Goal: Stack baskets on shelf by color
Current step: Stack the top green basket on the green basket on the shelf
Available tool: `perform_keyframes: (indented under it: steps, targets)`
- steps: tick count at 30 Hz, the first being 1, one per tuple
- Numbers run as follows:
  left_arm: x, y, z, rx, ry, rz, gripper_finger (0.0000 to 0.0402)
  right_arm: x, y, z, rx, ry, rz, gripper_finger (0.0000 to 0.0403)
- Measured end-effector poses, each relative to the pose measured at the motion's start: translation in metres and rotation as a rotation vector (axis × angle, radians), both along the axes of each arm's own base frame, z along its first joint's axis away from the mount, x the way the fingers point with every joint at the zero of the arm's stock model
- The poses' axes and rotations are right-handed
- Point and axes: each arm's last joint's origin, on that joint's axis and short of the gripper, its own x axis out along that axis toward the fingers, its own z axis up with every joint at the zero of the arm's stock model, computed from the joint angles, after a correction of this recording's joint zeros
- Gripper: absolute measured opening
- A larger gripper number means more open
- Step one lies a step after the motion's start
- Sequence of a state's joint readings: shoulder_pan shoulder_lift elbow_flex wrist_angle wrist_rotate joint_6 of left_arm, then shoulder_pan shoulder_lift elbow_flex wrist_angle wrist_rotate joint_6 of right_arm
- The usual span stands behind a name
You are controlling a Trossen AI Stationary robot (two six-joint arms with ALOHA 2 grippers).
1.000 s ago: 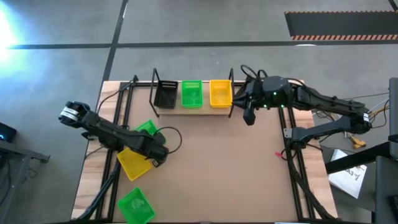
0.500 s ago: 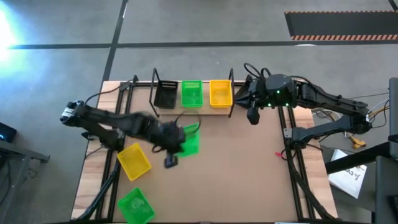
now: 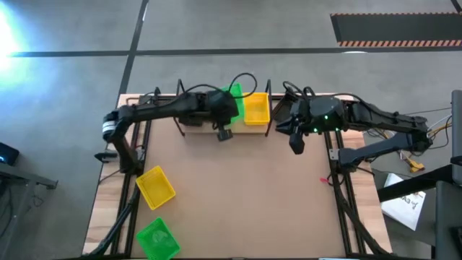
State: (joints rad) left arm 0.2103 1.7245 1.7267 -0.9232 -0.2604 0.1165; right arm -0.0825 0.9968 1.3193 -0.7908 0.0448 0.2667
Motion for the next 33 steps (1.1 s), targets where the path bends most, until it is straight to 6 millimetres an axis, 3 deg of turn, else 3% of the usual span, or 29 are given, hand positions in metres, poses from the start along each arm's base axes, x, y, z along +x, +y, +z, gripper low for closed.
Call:
perform_keyframes:
  steps: [5, 11, 30, 33]
  targets:
    - [0.007, 0.024, -0.030, 0.060, 0.156, -0.025, 0.0000, 0.001, 0.016, -0.001, -0.033, 0.000, -0.023, 0.0047]
    - [0.014, 0.031, -0.056, 0.106, 0.280, -0.025, 0.0000, 0.000, 0.030, -0.001, -0.063, -0.008, -0.056, 0.0047]
    - [0.008, 0.032, -0.075, 0.092, 0.380, -0.025, 0.0001, 0.000, 0.033, 0.000, -0.073, -0.028, -0.107, 0.0047]
    - [0.007, 0.032, -0.080, 0.085, 0.398, -0.027, 0.0018, 0.000, 0.033, 0.000, -0.068, -0.028, -0.110, 0.0047]
